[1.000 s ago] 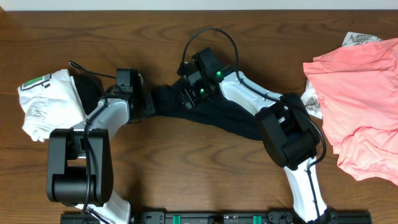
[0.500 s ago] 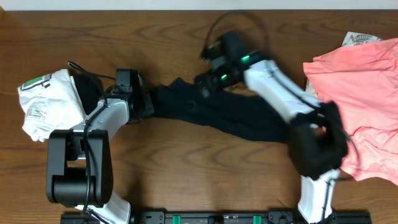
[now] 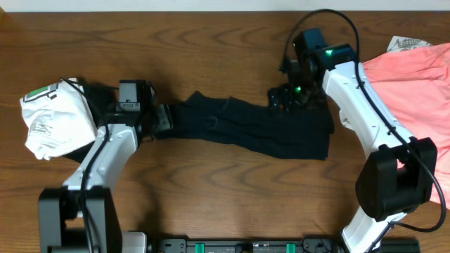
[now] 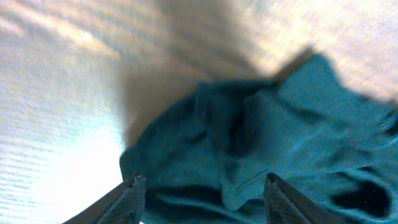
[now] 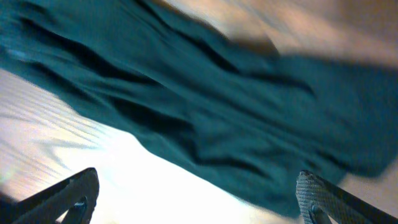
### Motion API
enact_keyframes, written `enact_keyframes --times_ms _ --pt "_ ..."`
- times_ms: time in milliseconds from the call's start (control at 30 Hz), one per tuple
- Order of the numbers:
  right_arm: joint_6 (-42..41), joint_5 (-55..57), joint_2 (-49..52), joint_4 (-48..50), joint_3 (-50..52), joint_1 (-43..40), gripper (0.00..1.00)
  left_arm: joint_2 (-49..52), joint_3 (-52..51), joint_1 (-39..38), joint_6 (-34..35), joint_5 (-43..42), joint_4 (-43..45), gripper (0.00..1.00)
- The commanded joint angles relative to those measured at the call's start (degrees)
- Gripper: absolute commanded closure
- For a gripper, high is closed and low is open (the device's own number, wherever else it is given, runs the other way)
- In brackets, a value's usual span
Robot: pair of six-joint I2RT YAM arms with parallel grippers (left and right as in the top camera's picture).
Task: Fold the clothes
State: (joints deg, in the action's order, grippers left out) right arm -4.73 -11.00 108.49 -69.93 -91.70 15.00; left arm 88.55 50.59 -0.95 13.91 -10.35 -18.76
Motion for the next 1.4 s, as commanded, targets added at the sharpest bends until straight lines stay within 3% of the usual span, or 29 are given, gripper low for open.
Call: enact_keyframes --times_ms 0,67,100,133,167,267,733,1200,1300,1367 --pt "-2.12 4.42 0.37 -1.88 2.12 -1.16 0.11 -0.46 0.17 0.42 0.17 -0.13 1.22 0.36" --pt "-2.16 4.39 0.37 -1.99 3.32 -1.57 0.31 -0.09 0.17 0.42 0.17 -0.13 2.01 0.34" --pt "-2.40 4.42 0.37 -1.66 4.02 -1.86 0.50 0.28 0.17 0.42 0.13 -0.11 2.62 0.32" --pt "-3.13 4.44 0.37 -1.07 4.94 -2.10 0.63 0.74 0.17 0.42 0.13 -0.09 3.21 0.30" --pt "-3.74 4.42 0.37 -0.35 5.79 -2.32 0.70 1.16 0.17 0.42 0.13 0.35 3.74 0.28" --pt "-5.18 4.39 0.37 2.27 8.57 -2.47 0.69 2.75 0.17 0.70 0.15 0.83 5.53 0.23" --pt "-5.97 4.35 0.37 5.49 12.48 -2.45 0.64 11.17 0.17 3.30 0.13 -3.23 14.86 0.21" --pt "-5.95 4.33 0.37 6.58 12.48 -2.25 0.64 14.60 0.15 3.30 0.11 -5.95 12.70 0.21" --pt "-5.95 4.33 0.37 6.58 12.48 -2.25 0.64 15.89 0.15 3.28 0.11 -7.19 11.69 0.23" --pt "-5.97 4.31 0.37 6.71 12.48 -2.25 0.64 15.93 0.17 3.28 0.09 -8.48 11.56 0.31"
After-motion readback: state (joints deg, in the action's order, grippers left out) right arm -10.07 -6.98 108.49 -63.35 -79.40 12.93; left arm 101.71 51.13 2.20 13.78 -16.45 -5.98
